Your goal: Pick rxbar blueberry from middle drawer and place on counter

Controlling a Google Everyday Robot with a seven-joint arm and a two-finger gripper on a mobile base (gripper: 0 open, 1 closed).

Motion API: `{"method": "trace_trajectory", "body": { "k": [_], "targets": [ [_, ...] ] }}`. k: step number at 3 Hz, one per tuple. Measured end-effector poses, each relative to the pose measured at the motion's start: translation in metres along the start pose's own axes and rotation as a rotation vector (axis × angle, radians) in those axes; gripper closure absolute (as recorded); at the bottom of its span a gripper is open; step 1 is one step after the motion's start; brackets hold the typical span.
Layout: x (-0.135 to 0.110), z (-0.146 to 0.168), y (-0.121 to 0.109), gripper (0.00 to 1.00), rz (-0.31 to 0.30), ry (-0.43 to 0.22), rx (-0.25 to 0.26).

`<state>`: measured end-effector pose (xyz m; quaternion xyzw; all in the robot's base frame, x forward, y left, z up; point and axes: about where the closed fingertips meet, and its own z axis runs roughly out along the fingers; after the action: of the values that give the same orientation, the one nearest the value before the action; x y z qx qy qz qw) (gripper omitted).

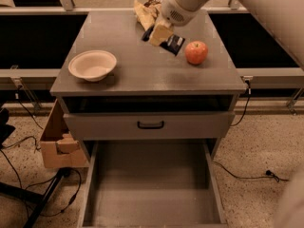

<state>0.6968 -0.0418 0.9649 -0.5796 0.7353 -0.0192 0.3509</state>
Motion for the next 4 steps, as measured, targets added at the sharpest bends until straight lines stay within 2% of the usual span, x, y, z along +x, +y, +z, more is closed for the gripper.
{"method": "trace_trajectory", "body": {
  "k": [1,2,3,4],
  "targets": [
    [-0.017,0.033,-0.043,1.0,-0.027,-0.028,0.02],
    [-0.045,0.068,-0.07,1.0,-0.035,-0.086,0.025],
    [-0.084,0.103,-0.089,1.0,-0.032,-0.149,0.044],
    [-0.091,0.1,-0.098,0.82,-0.032,-0.166,0.062]
  ]
}}
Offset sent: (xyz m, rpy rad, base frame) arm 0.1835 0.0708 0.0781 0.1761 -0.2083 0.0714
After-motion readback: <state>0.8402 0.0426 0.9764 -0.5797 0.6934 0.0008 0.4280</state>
